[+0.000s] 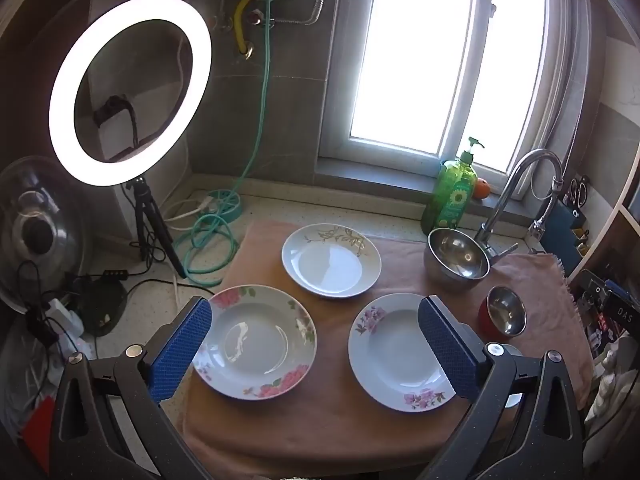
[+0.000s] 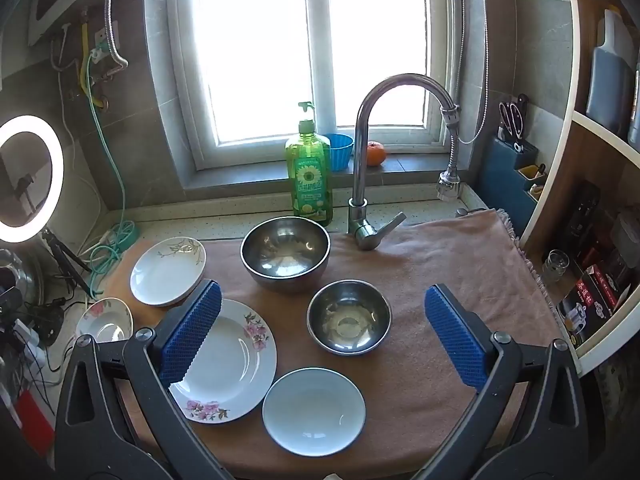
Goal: Organize plates and bowls
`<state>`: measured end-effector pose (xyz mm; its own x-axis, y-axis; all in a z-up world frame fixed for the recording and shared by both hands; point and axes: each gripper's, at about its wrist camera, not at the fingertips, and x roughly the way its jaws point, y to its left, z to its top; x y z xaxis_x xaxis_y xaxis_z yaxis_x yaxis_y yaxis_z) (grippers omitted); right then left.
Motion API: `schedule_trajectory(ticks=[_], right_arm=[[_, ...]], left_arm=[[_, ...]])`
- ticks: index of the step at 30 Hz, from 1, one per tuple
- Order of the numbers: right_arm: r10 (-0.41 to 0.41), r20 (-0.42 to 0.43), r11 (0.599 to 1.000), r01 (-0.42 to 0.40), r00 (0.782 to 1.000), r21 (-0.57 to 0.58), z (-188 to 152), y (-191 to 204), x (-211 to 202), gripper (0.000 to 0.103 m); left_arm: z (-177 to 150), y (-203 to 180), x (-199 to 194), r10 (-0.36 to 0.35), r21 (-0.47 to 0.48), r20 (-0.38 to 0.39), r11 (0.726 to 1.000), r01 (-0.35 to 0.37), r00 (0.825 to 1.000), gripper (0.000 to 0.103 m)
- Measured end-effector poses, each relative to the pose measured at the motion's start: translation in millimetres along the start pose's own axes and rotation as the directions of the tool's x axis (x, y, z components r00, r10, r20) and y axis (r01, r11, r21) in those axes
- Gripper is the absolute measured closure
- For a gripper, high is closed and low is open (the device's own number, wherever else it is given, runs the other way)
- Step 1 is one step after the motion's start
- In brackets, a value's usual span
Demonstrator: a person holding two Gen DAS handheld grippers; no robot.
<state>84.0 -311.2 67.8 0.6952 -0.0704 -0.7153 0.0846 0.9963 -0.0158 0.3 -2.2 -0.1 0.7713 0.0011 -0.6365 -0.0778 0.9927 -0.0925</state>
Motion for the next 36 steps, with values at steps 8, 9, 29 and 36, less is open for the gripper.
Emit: schedule_trajectory(ticks=[8,9,29,36], right_arm=[[0.057,0.003,0.998,-0.057,0.998,0.027,-0.6,0.1,2.2,0.000],[0.057,0.004,0.998,-0.057,0.998,0.026,-1.5,1.2,2.2,0.000],[0.053,-0.008,0.998,-0.052,0.999,0.035,1.2,-2.0,6.3,0.000],[0.049,-0.010,0.998,-0.049,0.999,0.033,3.3,-1.0,8.5,0.000]], left_arm=[[-10.0,-11.8,-14.3,-0.005,0.011,0.031,1.000,0.004,1.000,0.000],[-4.2,-10.9,-8.5,-0.007,0.002,0.013,1.000,0.006,1.000,0.000],[1.0,-4.0,10.3,-0.034,-0.043,-0.010,0.999,0.034,0.999,0.000],[2.1,0.2,13.0,-0.043,-0.061,-0.017,0.997,0.042,0.999,0.000]])
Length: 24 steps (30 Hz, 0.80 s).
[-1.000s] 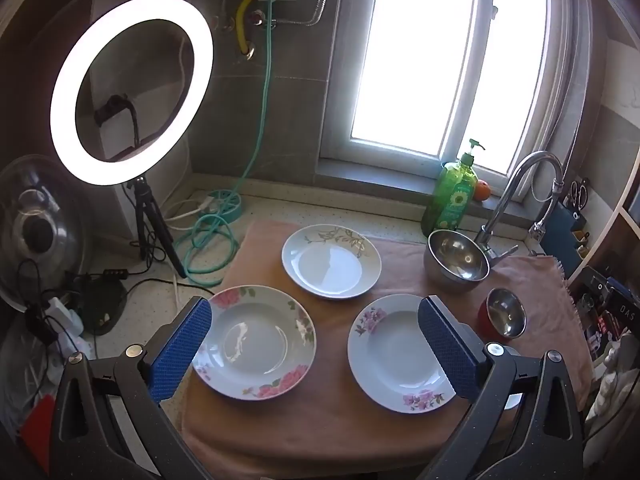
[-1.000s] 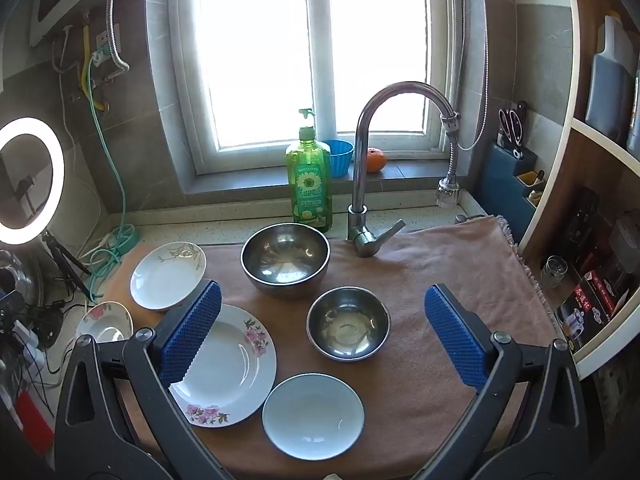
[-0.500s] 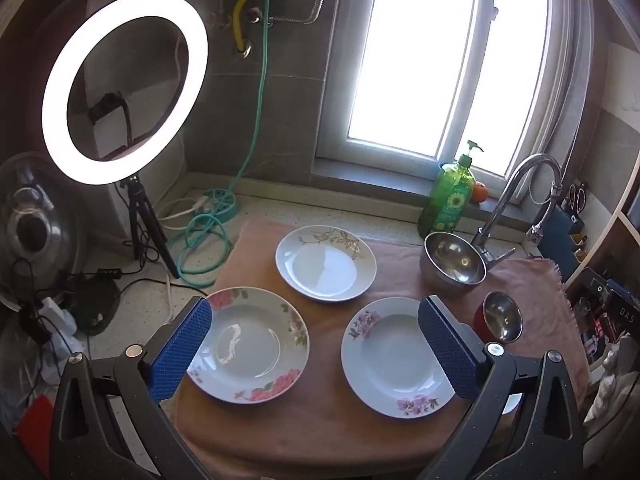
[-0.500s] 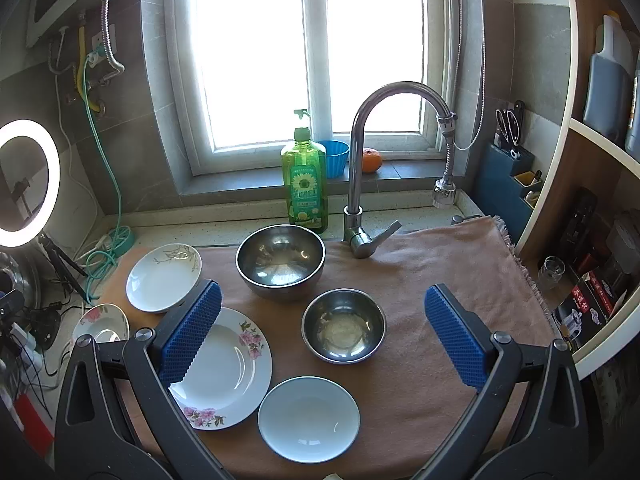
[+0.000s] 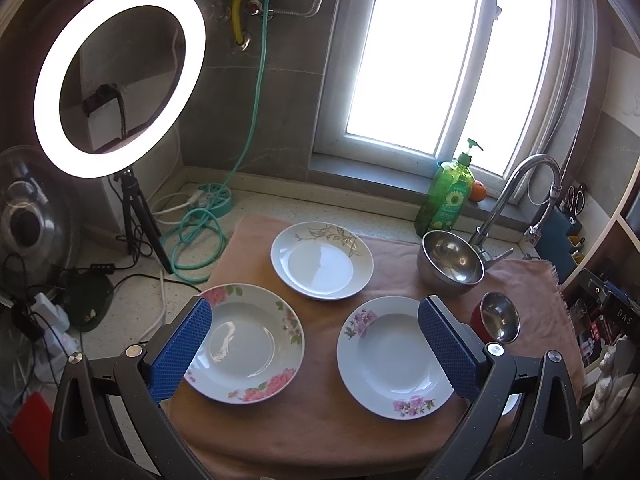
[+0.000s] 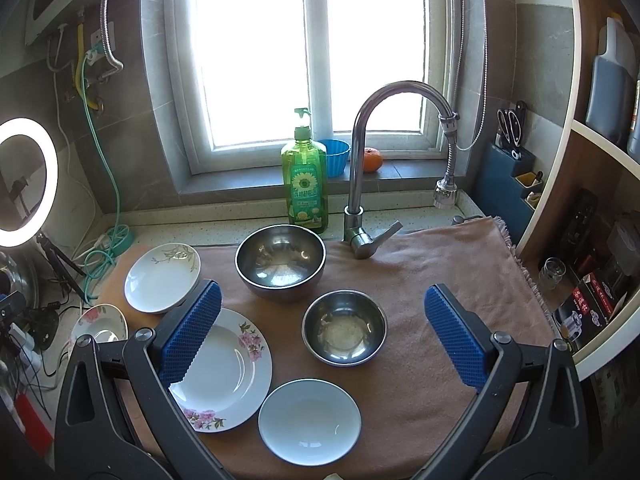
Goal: Organize plates and bowls
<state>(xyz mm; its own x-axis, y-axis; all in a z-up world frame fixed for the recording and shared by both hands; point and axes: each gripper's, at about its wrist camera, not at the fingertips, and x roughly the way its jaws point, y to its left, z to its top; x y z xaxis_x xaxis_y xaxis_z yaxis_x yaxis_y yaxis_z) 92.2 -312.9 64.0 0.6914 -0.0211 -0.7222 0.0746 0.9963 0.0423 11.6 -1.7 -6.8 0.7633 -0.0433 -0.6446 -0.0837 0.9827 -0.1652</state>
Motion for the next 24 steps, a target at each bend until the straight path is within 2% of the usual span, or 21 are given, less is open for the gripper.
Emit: schedule_trajectory(ticks=[24], right_arm=[[0.001,-0.004,1.000,-0.001,1.000,0.000,0.9,0.6,1.5,0.000]], left_arm=[[4.5,-4.5,3.3,-0.005,0.006,0.001,1.000,0.005,1.000,0.000]])
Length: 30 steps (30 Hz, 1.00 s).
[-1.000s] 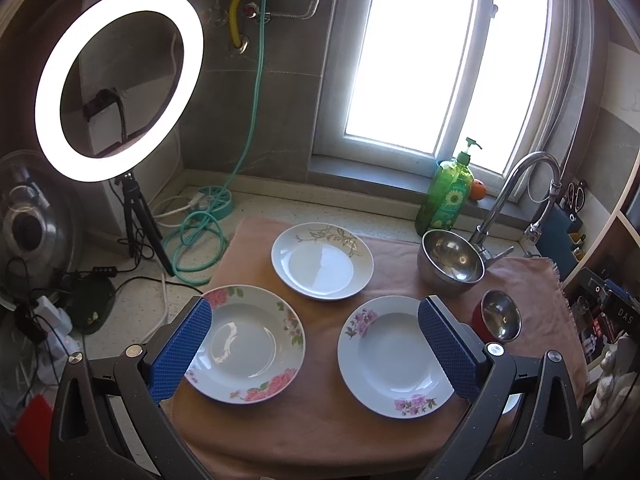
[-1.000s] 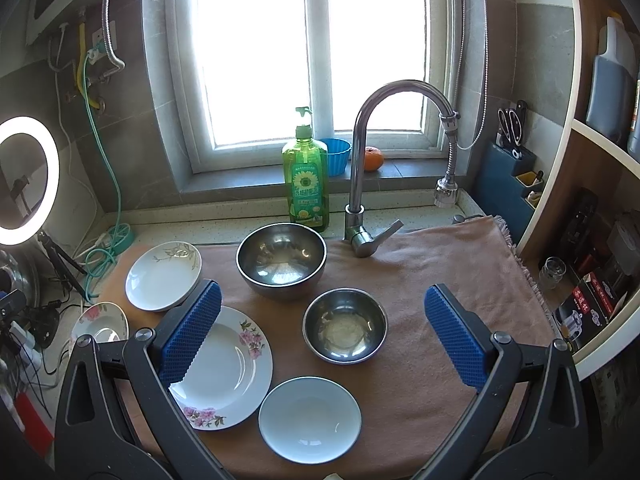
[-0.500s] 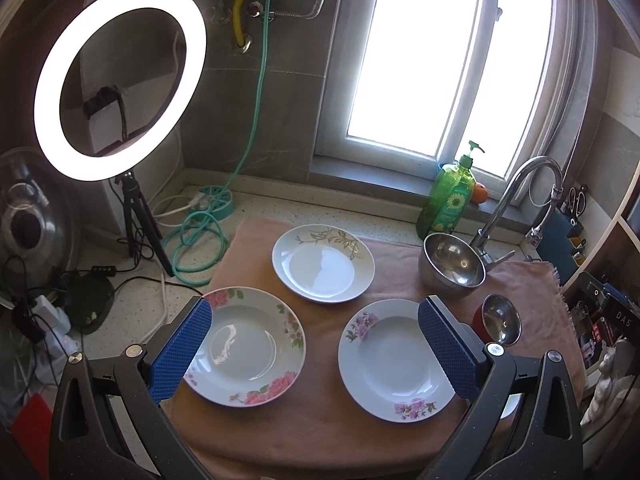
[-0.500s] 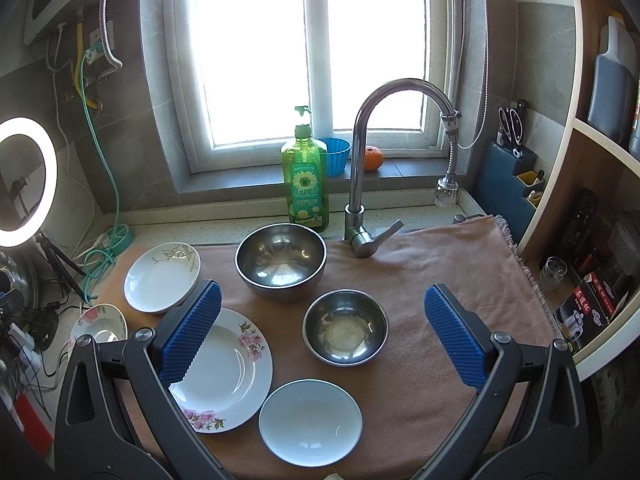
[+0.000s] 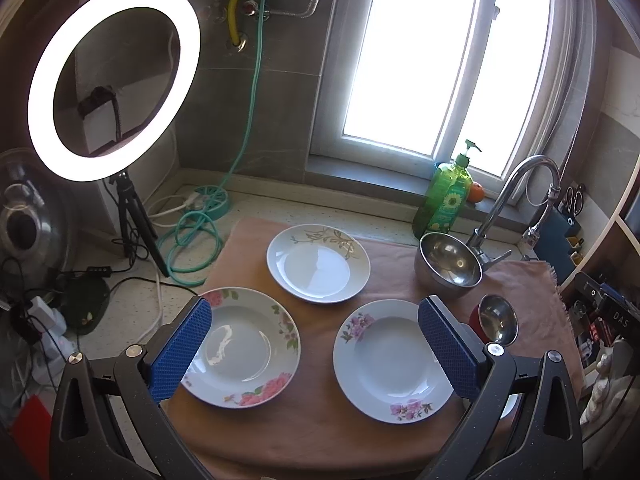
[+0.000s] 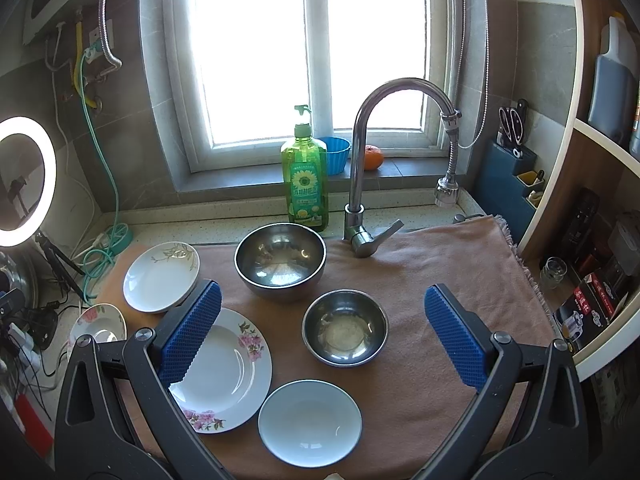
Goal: Organize plates and bowls
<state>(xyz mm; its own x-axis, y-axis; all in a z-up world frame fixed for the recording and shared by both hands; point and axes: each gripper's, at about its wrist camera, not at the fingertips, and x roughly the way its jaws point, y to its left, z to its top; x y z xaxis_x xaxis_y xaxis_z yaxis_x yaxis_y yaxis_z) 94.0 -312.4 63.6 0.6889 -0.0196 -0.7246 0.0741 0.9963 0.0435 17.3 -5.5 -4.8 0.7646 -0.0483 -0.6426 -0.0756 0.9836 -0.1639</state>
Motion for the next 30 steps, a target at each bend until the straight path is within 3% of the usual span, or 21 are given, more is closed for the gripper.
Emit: schedule_trajectory(ticks=[30], right_arm=[[0.008,-0.034,1.000,-0.008,0.999,-0.011,-4.6,7.3,15.8,0.000]], left_arm=[[-1.5,-3.1,5.5,-0.004,0.002,-0.014,1.000,0.004,1.000,0.000]])
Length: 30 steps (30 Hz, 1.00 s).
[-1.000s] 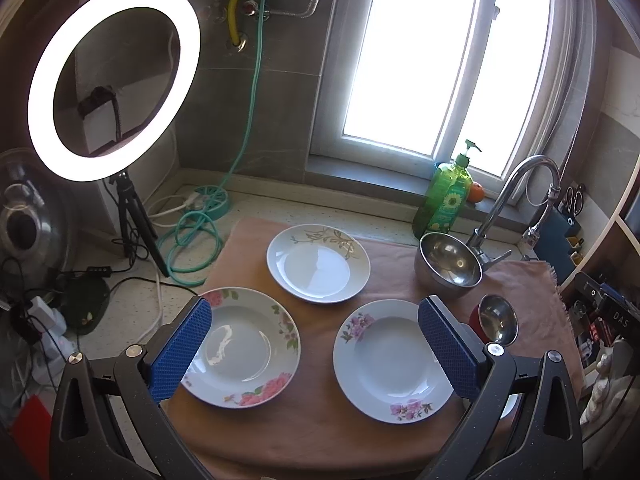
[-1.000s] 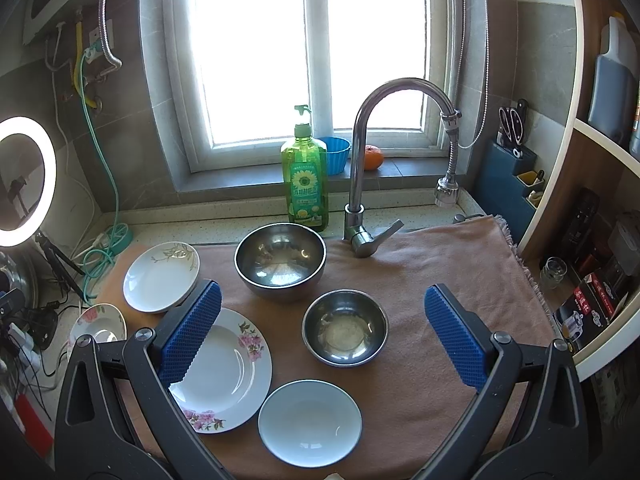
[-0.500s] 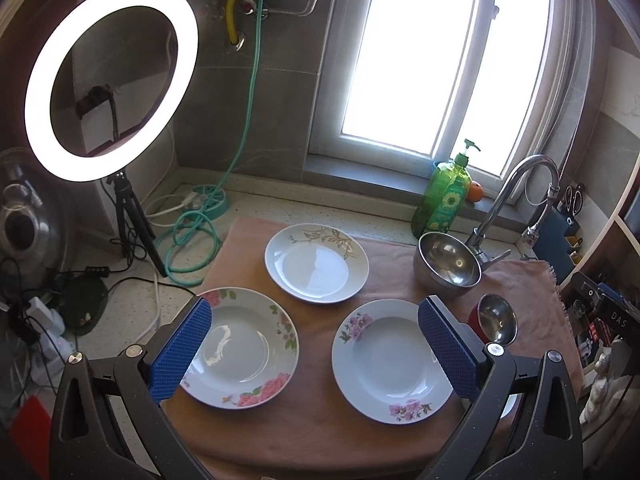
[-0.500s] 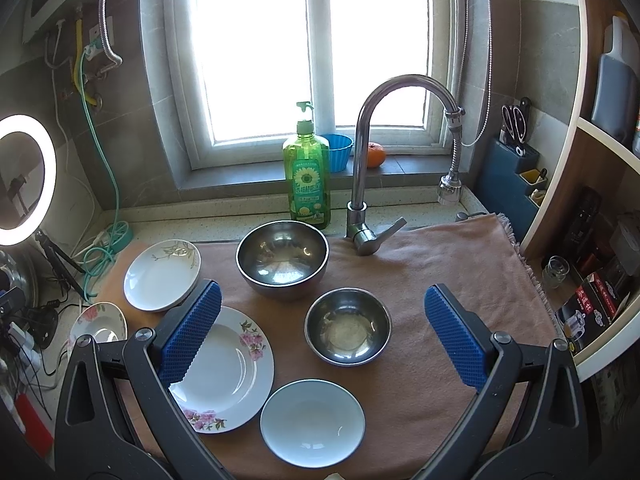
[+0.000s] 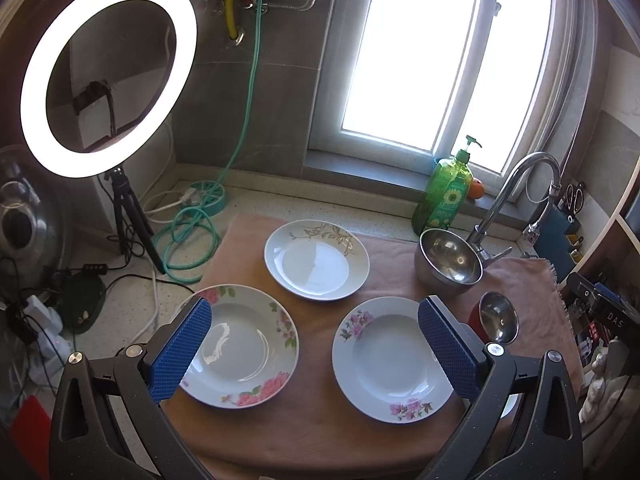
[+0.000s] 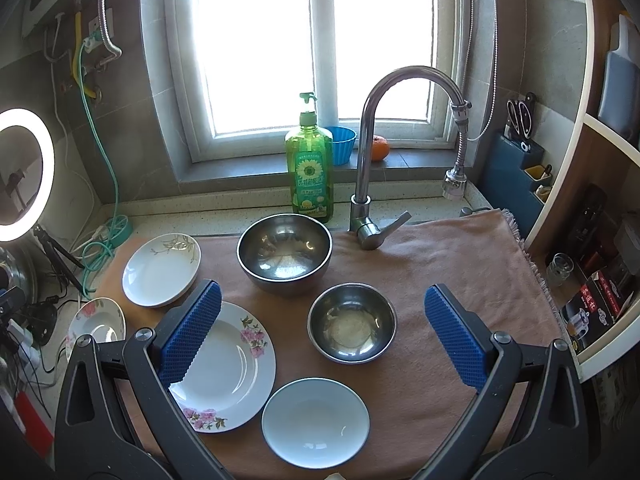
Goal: Organize plates and bowls
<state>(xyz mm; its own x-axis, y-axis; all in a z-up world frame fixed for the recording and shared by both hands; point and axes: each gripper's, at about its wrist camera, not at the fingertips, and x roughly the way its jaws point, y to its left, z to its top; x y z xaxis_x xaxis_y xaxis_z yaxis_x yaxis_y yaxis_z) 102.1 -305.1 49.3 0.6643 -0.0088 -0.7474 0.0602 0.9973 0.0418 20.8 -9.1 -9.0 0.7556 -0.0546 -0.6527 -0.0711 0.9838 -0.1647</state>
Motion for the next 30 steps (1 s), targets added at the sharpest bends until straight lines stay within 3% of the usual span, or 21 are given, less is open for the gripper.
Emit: schedule_trajectory(ticks=[12,19,22,30], right_arm=[[0.085,-0.077,0.994,-0.090,0.993,-0.062,-1.1,6.1,20.8,0.000],[0.154,-0.162,0.978,-0.174,0.975,-0.118,-8.2,22.2,49.3,0.000],[0.193,-0.230,0.969,-0.222,0.954,-0.109,-14.9,26.6,66.9,0.000],[0.277,-0.363,0.948,-0.315,0.890,-0.048,-26.0,32.6,104.3,0.014]], left_arm=[[-6.2,6.1,14.7,-0.017,-0.014,-0.052,1.000,0.017,0.998,0.000],[-21.3,7.3,30.7,-0.046,-0.036,-0.124,0.998,0.042,0.991,0.001],[-28.6,6.5,36.7,-0.068,-0.052,-0.158,0.997,0.060,0.985,0.001],[-47.9,13.5,52.2,-0.121,-0.121,-0.240,0.988,0.094,0.963,0.001]])
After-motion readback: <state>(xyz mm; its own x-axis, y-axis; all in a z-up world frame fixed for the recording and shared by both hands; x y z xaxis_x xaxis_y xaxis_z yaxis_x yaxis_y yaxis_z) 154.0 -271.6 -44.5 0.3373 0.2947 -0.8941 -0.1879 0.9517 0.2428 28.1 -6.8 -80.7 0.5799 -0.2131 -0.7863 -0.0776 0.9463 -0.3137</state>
